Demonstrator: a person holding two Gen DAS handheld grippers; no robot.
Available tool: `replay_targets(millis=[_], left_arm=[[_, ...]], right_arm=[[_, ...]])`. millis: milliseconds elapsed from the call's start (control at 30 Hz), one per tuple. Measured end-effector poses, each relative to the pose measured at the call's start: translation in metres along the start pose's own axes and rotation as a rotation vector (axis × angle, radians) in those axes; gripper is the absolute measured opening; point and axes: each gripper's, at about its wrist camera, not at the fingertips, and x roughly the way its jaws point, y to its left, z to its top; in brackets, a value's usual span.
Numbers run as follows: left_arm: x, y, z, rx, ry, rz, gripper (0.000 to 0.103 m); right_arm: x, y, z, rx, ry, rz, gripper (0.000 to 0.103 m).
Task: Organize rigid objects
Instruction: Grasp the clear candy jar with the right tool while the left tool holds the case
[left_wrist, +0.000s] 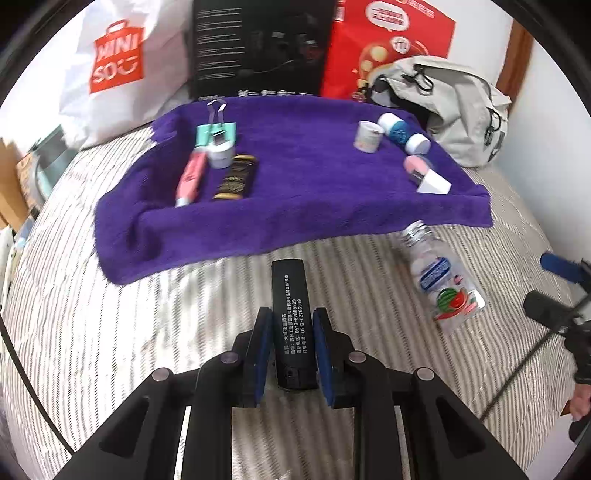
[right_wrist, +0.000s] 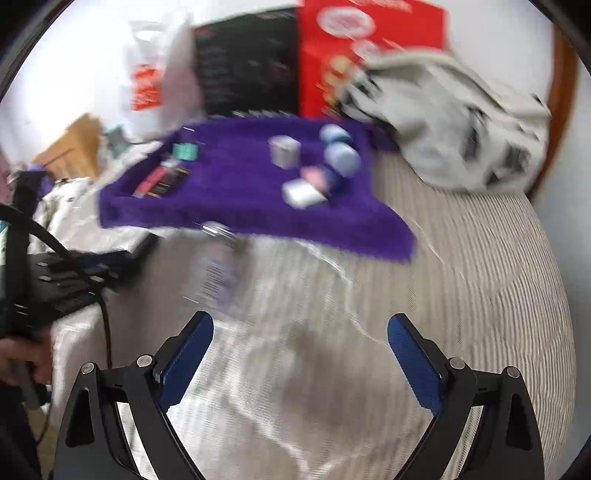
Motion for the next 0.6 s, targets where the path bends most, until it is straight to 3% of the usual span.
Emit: replay_targets(millis=[133, 333, 500, 600], left_arm=[[-0.003, 0.012, -0.003, -0.022, -0.001, -0.002, 0.022], [-0.011, 0.033, -0.008, -0.057, -0.017, 0.006, 0.022], [-0.019, 0.046, -0.01, -0.082, -0.034, -0.013, 0.022], [-0.022, 0.05, -0.009, -0.087, -0.039, -0.013, 0.022]], right_arm=[[0.01, 0.032, 0.021, -0.067, 0.003, 0.051, 0.095], [0.055, 0.053, 0.028, -0.102, 0.076, 0.044, 0.093], [0.078, 0.055, 0.024, -0.098, 0.129, 0.043, 0.077], [0.081, 0.06, 0.019, -0.13, 0.116, 0.021, 0.074]])
